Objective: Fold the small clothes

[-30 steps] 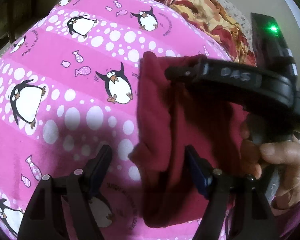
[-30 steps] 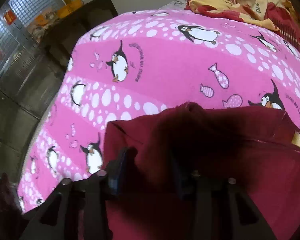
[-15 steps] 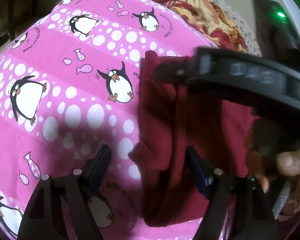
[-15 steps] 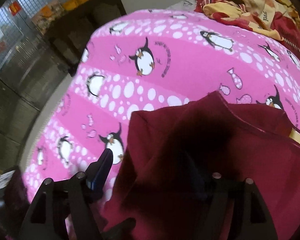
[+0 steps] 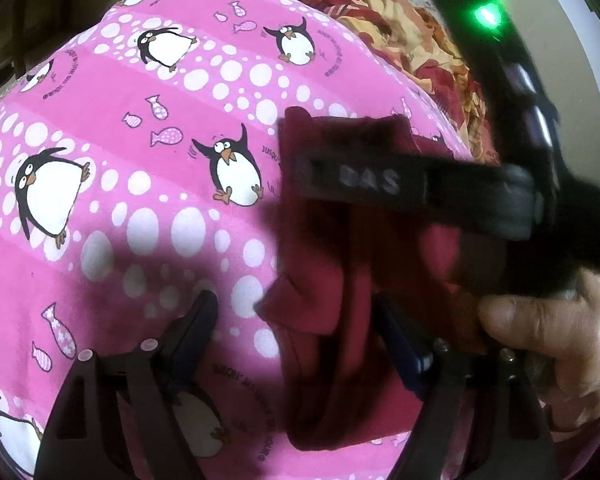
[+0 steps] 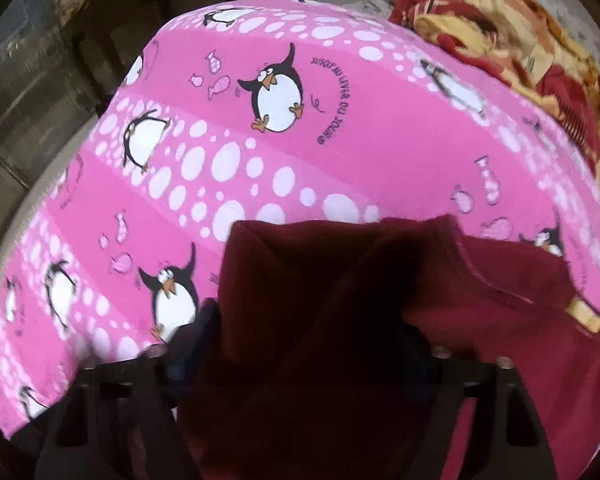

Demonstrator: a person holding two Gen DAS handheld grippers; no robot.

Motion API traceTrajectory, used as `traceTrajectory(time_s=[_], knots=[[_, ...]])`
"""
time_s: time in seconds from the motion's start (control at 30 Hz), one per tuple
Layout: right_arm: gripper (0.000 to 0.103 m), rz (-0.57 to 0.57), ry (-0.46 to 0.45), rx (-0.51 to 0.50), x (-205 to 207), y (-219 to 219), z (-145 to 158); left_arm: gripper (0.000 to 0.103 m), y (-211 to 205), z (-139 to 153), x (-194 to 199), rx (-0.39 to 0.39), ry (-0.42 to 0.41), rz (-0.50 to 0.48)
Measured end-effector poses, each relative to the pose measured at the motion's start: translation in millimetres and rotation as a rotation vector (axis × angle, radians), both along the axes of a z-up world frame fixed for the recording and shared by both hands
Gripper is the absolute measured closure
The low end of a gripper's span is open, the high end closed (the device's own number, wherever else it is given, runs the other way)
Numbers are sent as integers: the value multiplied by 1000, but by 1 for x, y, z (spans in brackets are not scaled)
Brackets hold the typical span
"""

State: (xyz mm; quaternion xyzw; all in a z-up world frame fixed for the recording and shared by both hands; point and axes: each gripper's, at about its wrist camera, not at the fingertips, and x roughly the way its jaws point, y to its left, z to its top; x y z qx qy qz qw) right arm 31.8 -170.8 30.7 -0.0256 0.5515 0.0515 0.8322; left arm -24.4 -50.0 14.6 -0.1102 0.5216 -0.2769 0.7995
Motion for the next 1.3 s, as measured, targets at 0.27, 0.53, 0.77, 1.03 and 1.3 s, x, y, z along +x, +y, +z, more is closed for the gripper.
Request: traceTrajectory(time_s=[0.27,0.53,0.77,1.03,1.3], knots=[[83,-31,-27,272,-26,-58,31,56,-24,10,-7,8,-19,-73],[74,-129,-12,452,-41,-105,46,79,-41,39,-27,-85,-75,-139],[22,-144,-33,527,-31,-106,60,80,-54,51,-39,-63,-121,-174],[78,-93,29,291,-21,-71,27,76,-55,45,-44,44,-133,-168],[80,-123,-11,377,-32,-90,35,29,-37,21,-40,110,-77,-79]])
